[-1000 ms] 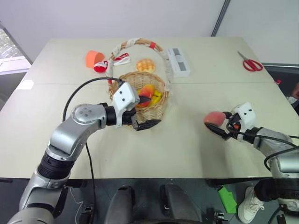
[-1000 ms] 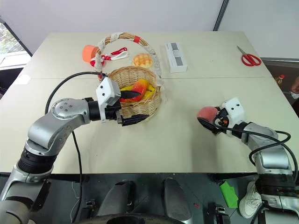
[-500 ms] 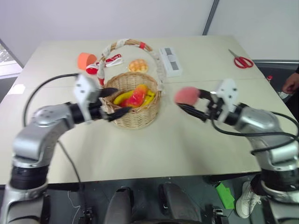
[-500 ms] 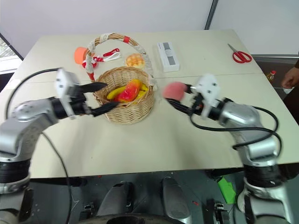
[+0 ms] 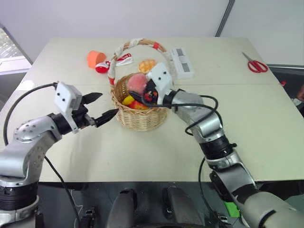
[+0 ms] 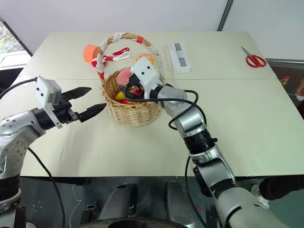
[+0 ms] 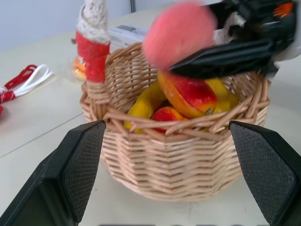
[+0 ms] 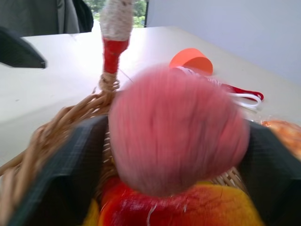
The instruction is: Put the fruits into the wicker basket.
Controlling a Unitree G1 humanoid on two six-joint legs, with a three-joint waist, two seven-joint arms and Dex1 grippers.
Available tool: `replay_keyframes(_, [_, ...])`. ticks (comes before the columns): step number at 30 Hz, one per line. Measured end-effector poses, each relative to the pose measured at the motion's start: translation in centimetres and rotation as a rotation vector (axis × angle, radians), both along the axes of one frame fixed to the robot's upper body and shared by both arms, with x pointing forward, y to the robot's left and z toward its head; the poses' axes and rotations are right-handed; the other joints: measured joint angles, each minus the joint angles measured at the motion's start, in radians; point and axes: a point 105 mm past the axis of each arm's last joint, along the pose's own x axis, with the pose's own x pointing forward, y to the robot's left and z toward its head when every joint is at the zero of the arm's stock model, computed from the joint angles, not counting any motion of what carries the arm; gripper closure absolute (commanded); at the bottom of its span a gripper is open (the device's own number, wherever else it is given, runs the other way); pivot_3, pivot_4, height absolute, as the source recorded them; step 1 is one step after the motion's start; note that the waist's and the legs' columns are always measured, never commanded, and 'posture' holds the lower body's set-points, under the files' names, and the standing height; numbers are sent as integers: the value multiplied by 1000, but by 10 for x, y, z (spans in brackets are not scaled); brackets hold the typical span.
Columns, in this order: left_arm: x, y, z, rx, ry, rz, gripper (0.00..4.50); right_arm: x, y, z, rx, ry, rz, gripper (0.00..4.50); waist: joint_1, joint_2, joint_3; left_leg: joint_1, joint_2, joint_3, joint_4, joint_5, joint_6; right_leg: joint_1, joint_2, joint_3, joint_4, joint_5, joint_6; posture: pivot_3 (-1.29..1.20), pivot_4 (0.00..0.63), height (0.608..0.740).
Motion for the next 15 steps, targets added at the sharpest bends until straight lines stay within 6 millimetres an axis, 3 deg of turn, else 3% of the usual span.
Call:
replay_keyframes(3, [-1,-2,1,-10,-4,-2,0,-4,2,6,3,-45,35,51,-1,0,0,0,0,0,0,0,0,0,0,0,0,0,0,0,150,740])
replay_keyframes(6, [-1,-5,0,-23,3,-11,0,-29,-4,21,-7,-145,149,51,0,0,0,0,0,0,0,0,0,0,0,-1,0,0,0,0,150,740])
replay_keyframes(9, [-1,-6,-1,-34,13,-15,0,-53,-23,25,-3,-180,224,51,1,0,0,0,0,0,0,0,0,1,0,-1,0,0,0,0,150,740])
replay_keyframes(11, [-2,-7,-1,-36,14,-18,0,-66,-46,19,2,-135,244,51,4,0,0,1,0,-1,0,0,0,3,0,-1,-1,0,0,0,150,740])
replay_keyframes(14, [-3,-11,-2,-53,20,-34,0,-65,-88,6,24,-25,136,51,2,0,0,2,0,-1,0,0,0,3,0,-1,-1,0,0,0,150,740])
replay_keyframes(15, [-3,-12,-1,-60,20,-41,0,-63,-92,5,25,-17,111,51,-3,0,0,3,1,1,0,0,1,3,1,0,-1,0,0,0,150,740])
